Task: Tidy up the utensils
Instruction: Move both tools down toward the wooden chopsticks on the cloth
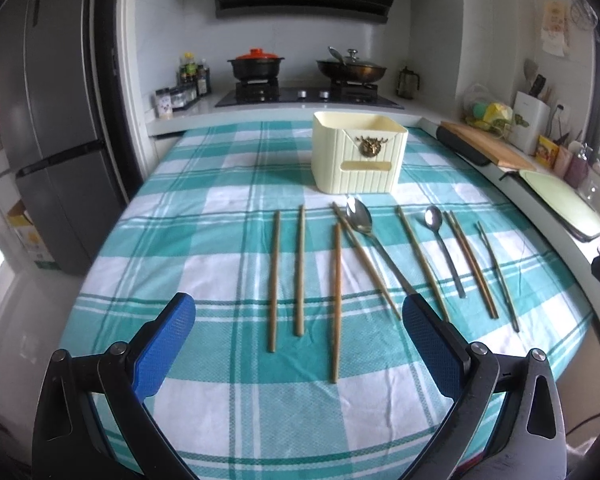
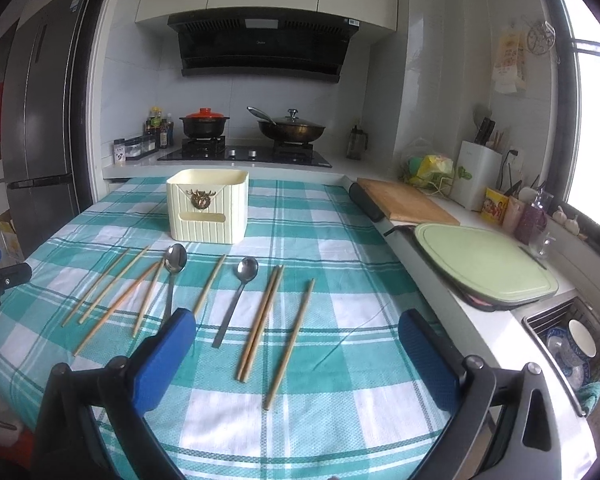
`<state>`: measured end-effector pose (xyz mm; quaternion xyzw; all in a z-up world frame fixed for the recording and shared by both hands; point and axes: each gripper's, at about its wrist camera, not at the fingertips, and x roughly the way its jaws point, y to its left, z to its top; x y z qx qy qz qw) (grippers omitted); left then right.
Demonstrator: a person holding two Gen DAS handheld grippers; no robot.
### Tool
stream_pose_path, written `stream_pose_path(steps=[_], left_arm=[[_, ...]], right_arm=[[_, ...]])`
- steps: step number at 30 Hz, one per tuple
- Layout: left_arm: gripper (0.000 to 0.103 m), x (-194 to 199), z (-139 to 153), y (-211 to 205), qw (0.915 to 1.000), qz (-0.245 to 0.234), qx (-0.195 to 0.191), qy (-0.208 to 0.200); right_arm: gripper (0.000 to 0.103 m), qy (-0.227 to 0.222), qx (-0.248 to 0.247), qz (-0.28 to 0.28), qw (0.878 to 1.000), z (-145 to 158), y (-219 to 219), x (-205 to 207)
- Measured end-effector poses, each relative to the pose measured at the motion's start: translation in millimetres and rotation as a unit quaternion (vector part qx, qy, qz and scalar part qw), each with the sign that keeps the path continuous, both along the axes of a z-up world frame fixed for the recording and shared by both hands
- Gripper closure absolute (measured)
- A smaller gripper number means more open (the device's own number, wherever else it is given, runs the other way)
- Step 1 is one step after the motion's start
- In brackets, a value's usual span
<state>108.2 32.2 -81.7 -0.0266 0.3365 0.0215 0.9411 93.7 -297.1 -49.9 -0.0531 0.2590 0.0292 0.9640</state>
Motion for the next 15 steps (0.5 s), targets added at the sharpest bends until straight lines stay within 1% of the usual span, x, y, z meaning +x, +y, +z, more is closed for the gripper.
stream_pose_path(steps=[2,5,9,15], left_arm=[[0.001,3,-4,0,1.0,0.002,-0.005,0.005],[0.0,8,-7,-4,0.9999,-0.005,0.007,0.013],[0.0,8,-8,-3,0.9997,-0.02,0.012,0.005],[0.0,23,-15,15,0.9996,-0.006,-0.003,0.026]], right_arm=[[0.0,0.006,0.003,0.0,1.0,-4,-1,1],[0.0,0.019,0.001,-0.011,1.0,-8,-3,5],[0.0,0.037,0.015,-0.018,0.999,-15,-10,11],[0.0,0.062,0.015,-0.025,0.998,-24,-17,22]])
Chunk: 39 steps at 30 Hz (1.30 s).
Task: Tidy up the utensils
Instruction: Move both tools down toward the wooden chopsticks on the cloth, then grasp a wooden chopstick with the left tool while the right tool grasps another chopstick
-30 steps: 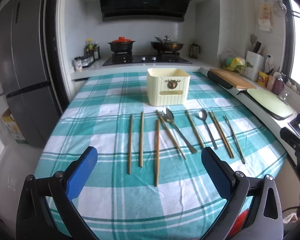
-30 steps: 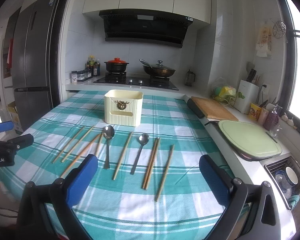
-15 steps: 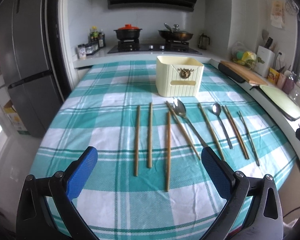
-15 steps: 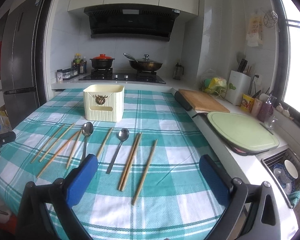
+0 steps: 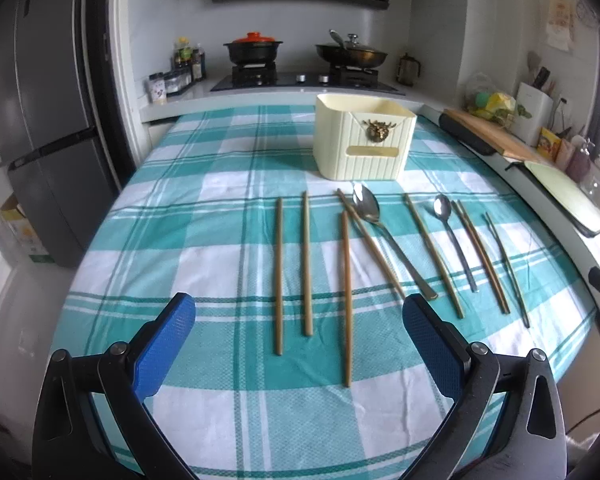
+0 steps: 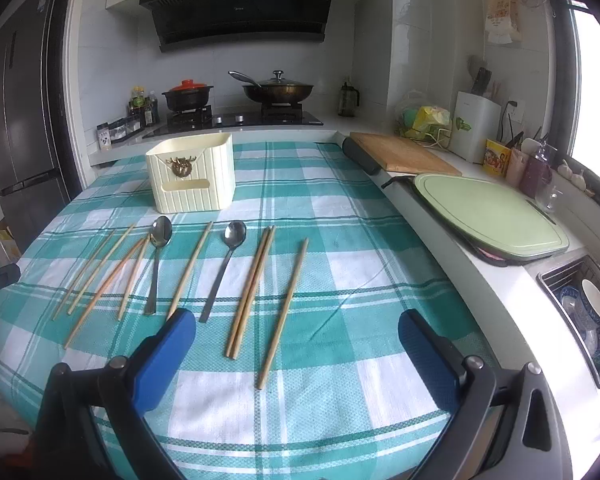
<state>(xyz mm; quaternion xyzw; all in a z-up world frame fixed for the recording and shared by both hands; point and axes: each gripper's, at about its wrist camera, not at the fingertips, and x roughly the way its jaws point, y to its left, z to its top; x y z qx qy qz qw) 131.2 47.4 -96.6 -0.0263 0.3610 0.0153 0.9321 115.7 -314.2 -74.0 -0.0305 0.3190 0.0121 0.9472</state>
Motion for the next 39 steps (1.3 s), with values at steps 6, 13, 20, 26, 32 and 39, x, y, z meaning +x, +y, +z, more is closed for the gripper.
stream_pose_path(steps=[6,13,20,26,32,39], left_arm=[[0.001,23,-11,25,0.9997,0.014,0.003,0.022],[0.001,56,-22,47,0.9986,0.018,-0.006,0.05],[0.001,90,-37,58,0.9969,0.006,0.0,0.079],[0.001,127,-46,58,0.9953,-0.007,0.014,0.096],[0.001,160,-51,55,0.9932,-0.024,-0.002,0.114],[0.001,199,-64,64,0.9884,-0.032,-0.009,0.148]], right_arm=[[0.0,0.026,-0.008,-0.017,0.999,-10,-16,21],[0.0,0.046,0.008,-0.037,0.998,-12,-45,51],[0.0,0.081,0.005,-0.029,0.996,-27,-51,82],[0.014,0.129,0.03,0.001,0.991,-44,-52,123],[0.047,0.194,0.065,0.037,0.978,-76,-28,173],[0.065,0.231,-0.002,0.058,0.971,-101,1,207]])
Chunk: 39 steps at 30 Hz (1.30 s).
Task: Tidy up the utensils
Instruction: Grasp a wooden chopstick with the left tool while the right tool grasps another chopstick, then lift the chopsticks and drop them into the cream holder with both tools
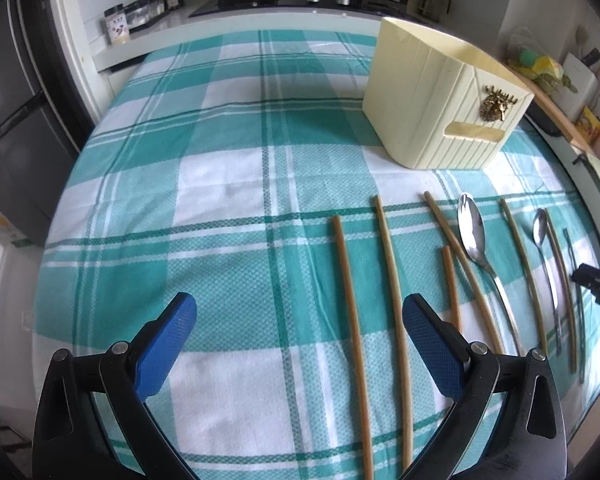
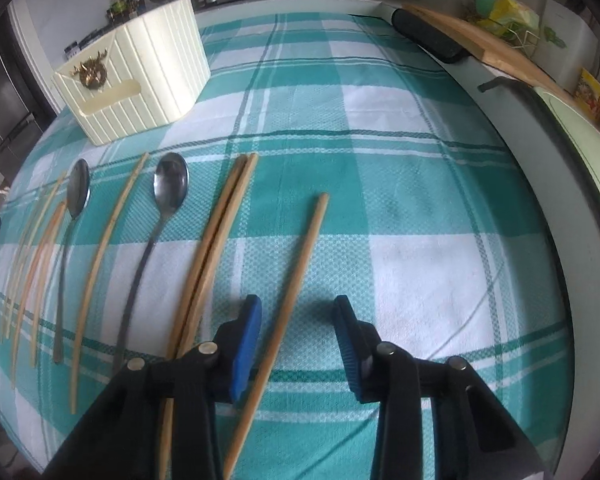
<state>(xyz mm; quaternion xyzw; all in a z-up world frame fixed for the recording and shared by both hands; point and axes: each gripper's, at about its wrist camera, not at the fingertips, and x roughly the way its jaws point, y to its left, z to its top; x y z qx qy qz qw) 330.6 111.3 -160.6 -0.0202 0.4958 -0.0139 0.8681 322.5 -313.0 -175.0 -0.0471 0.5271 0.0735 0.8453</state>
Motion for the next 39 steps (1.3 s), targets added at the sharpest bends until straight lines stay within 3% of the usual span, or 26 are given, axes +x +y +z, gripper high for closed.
stream_pose_path(steps=[4,6,11,13,15,16,18,19,23,28,34,39], left_arm=[[0.002,17,-16,-8,0.9991,-0.011,0.039,0.013],[0.009,27,-25,-11,0.9984,-0.012,0.051,0.023],[0.018,44,-38,-13,0.9976,-0.009,0.045,0.052],[0.027,47,-36,-15,0.9973,-0.017,0.039,0.059],[0.05,47,-33,-18,0.997,-0.03,0.028,0.065],[0.057,47,-32,-21,0.9968,-0.038,0.032,0.063],[0.093,46,-30,-25,0.9965,-0.047,0.039,0.058],[0.097,46,-30,-26,0.9965,-0.049,0.036,0.058],[0.1,46,-19,-16,0.9987,-0.029,0.018,0.037],[0.1,20,43,4,0.9987,-0.006,-0.029,-0.042],[0.1,-31,127,13,0.989,-0.006,-0.053,-0.138],[0.1,-56,170,8,0.9802,-0.021,-0.06,-0.188]], right_arm=[[0.065,0.013,-0.001,0.006,1.0,1,-2,9],[0.065,0.017,0.001,0.009,1.0,1,-3,15],[0.066,0.025,0.013,0.007,1.0,0,-3,42],[0.069,0.021,0.006,0.005,1.0,1,-1,51],[0.093,0.02,0.0,-0.003,1.0,0,-1,58],[0.094,0.021,0.008,-0.008,1.0,-1,-3,62],[0.097,0.02,0.021,-0.016,0.999,-1,-6,67],[0.097,0.019,0.029,-0.02,0.999,-1,-8,68],[0.097,-0.006,0.063,-0.022,0.998,19,-8,66],[0.097,-0.072,0.095,0.012,0.993,84,1,34],[0.097,-0.157,0.11,0.059,0.98,159,13,-14],[0.097,-0.22,0.125,0.073,0.965,201,19,-44]])
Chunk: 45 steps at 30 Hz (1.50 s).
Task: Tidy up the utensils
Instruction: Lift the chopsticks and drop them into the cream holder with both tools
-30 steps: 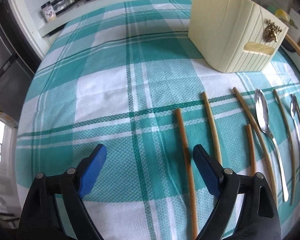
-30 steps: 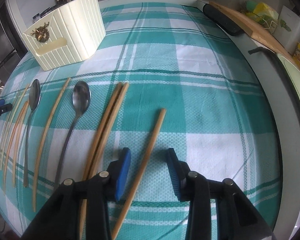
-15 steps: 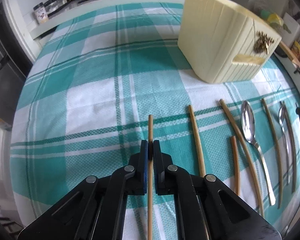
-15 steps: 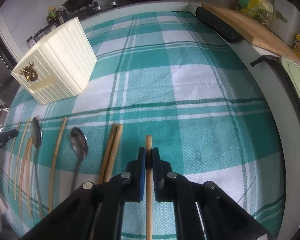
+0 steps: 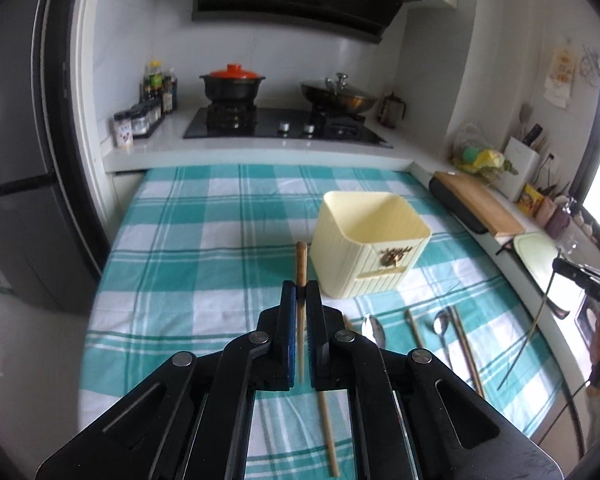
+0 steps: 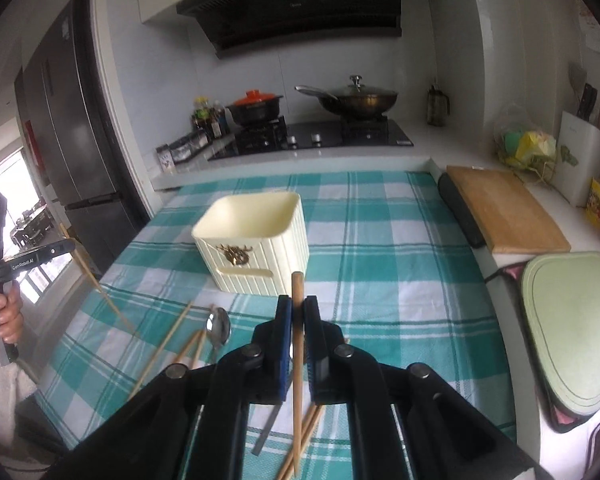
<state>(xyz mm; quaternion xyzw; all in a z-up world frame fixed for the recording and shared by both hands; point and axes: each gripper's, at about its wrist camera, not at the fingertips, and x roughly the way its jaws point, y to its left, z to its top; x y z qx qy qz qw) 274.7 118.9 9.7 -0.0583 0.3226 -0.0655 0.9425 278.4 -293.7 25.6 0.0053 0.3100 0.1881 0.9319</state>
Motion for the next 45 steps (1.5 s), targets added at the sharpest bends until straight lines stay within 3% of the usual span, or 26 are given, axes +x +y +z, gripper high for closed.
stream_pose_path(steps=[6,14,20,25,30,34,37,38,39,40,41,42,45], left_arm=[[0.1,11,44,-11,0.9993,-0.019,-0.009,-0.032],[0.1,65,122,-25,0.9946,-0.012,-0.035,-0.097],[0.1,126,114,-46,0.9962,0.003,-0.047,-0.073],[0.1,171,72,-67,0.9993,0.001,-0.029,-0.024],[0.1,206,24,-88,0.9992,-0.012,-0.016,0.034],[0.1,225,-1,-101,0.9969,-0.019,-0.013,0.075],[0.098,236,-12,-107,0.9949,-0.01,-0.018,0.099],[0.093,237,-12,-105,0.9942,-0.005,-0.025,0.104],[0.079,235,-12,-103,0.9939,0.0,-0.031,0.106],[0.07,230,-9,-100,0.994,0.006,-0.034,0.103],[0.055,222,-6,-96,0.9948,0.007,-0.035,0.095],[0.048,213,-1,-93,0.996,0.005,-0.031,0.083],[0.038,176,11,-86,0.9983,-0.007,0.01,0.057]], right_arm=[[0.097,-0.071,0.02,-0.003,0.997,45,19,9],[0.097,-0.162,0.038,0.005,0.986,108,75,85],[0.097,-0.198,0.078,-0.03,0.977,93,101,145],[0.097,-0.155,0.038,-0.034,0.987,43,117,191],[0.097,-0.048,0.059,-0.032,0.997,2,106,225],[0.096,0.01,0.049,-0.034,0.998,-16,104,244],[0.092,0.02,0.024,-0.033,0.999,-18,110,250],[0.082,0.018,0.02,-0.032,0.999,-19,111,249],[0.068,0.013,0.019,-0.031,0.999,-16,111,246],[0.064,0.005,0.023,-0.03,0.999,-11,110,240],[0.062,-0.002,0.027,-0.029,0.999,-8,108,234],[0.062,-0.008,0.027,-0.025,0.999,-4,106,226],[0.06,-0.014,0.005,-0.022,1.0,5,102,201]])
